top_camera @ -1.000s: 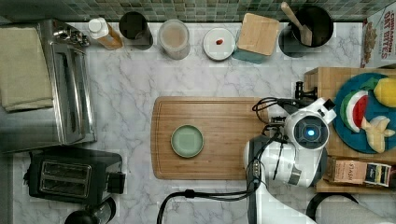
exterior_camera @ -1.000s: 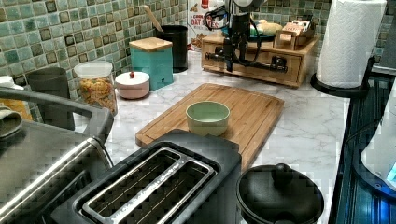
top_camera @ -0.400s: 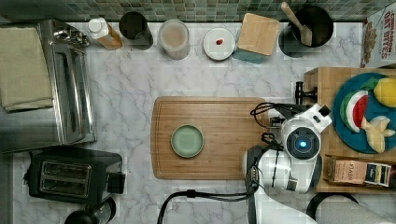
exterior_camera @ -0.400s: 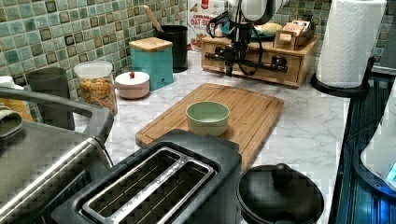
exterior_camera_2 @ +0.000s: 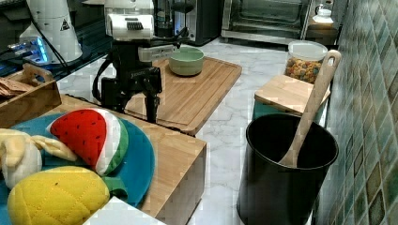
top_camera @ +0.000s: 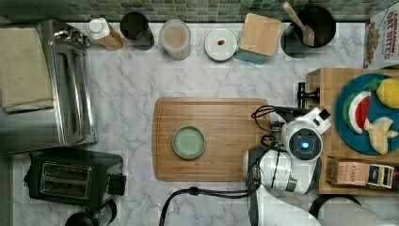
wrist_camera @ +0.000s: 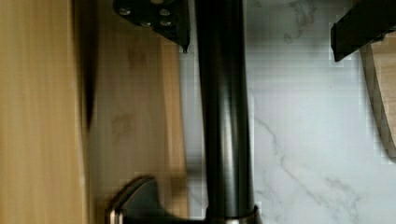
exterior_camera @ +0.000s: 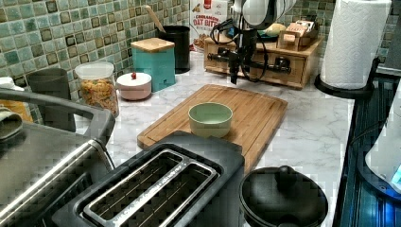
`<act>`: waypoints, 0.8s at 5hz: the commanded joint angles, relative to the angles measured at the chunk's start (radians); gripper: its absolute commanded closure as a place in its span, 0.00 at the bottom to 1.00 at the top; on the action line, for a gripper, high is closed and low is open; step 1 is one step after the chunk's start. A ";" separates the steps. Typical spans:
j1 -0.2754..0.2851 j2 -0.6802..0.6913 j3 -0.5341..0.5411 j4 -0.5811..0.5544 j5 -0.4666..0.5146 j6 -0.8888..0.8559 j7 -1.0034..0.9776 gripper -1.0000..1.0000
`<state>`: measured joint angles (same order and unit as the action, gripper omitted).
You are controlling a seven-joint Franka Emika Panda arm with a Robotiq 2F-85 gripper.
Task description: Open the drawer.
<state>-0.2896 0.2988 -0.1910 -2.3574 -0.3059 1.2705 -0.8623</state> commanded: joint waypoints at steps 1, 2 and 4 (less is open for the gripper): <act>-0.021 -0.031 0.119 0.000 0.085 -0.094 -0.061 0.00; 0.028 -0.052 0.156 -0.009 0.100 -0.150 -0.014 0.00; 0.129 -0.065 0.255 -0.081 0.142 -0.081 0.015 0.00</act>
<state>-0.3115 0.2783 -0.0928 -2.3496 -0.1786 1.1807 -0.8613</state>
